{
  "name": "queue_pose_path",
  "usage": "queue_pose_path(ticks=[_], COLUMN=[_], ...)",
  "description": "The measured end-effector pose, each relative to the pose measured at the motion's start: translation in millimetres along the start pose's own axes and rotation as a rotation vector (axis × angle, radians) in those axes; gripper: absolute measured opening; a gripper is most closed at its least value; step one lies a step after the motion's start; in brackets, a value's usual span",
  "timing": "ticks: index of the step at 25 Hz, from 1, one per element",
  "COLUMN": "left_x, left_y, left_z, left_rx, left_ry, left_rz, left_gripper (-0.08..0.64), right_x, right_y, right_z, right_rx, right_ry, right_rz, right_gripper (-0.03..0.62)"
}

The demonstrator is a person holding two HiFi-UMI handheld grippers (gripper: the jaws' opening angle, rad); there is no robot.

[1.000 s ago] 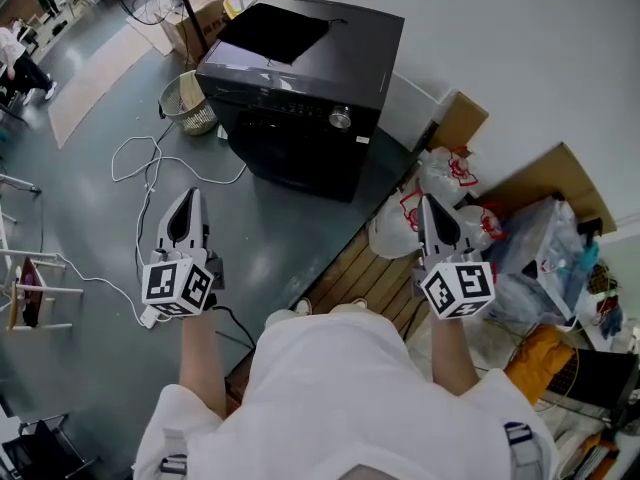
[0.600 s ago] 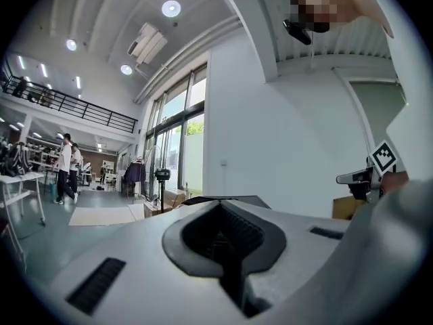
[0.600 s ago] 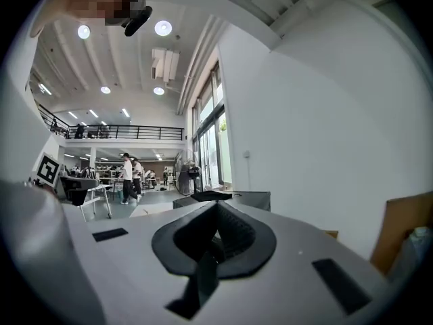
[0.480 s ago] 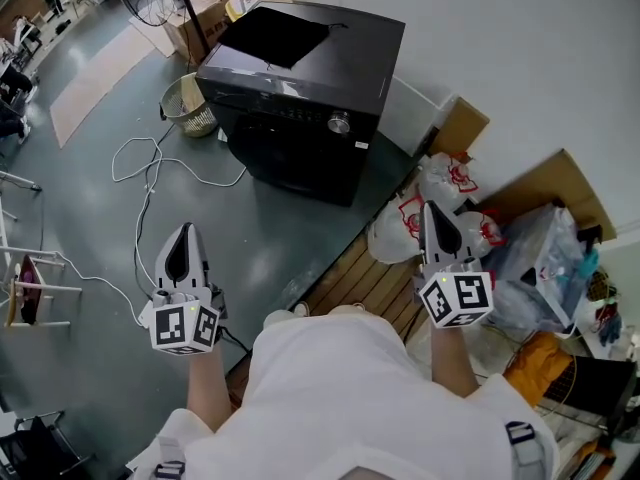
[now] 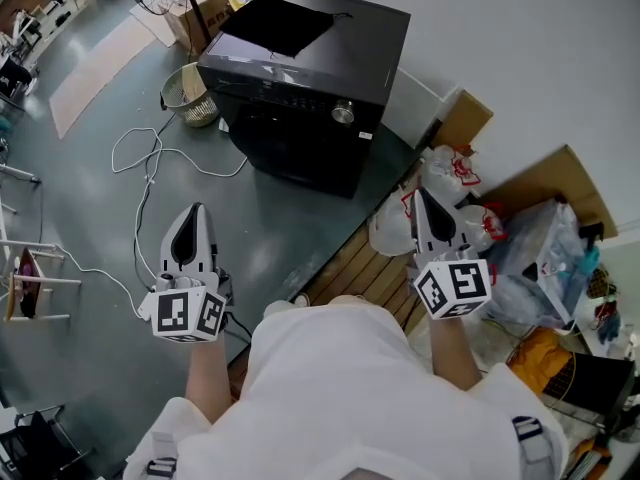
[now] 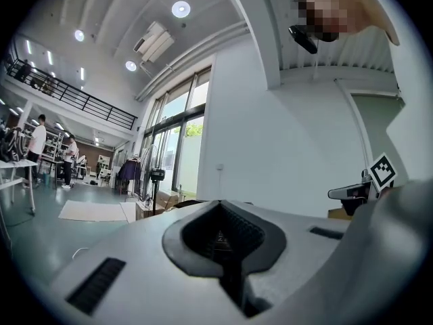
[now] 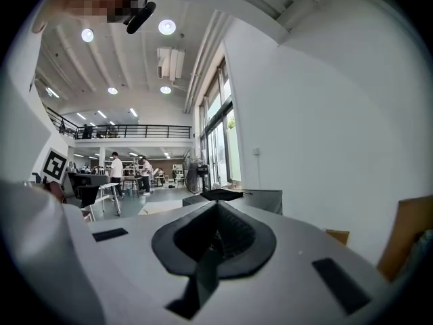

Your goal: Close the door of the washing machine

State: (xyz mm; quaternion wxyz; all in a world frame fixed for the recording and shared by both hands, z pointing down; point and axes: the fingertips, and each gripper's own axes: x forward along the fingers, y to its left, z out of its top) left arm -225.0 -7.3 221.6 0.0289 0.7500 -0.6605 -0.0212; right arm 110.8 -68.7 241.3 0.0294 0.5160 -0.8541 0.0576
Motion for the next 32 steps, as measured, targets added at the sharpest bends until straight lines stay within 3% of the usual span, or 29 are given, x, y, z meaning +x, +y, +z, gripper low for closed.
queue_pose_path(ticks=[12,32], left_x=[6,-6], left_y=[-3,-5], left_z=[-4,-15], left_rx=[-0.006,-0.025], left_ry=[0.010,0.015], left_rz=[-0.013,0.010], left_gripper=[0.005,0.005], right_x=[7,22], right_y=[2,22], right_z=[1,-2], right_rx=[-0.030,-0.026], right_ry=[-0.005,-0.008], right_rz=[-0.010,0.059], right_gripper=[-0.003,-0.003])
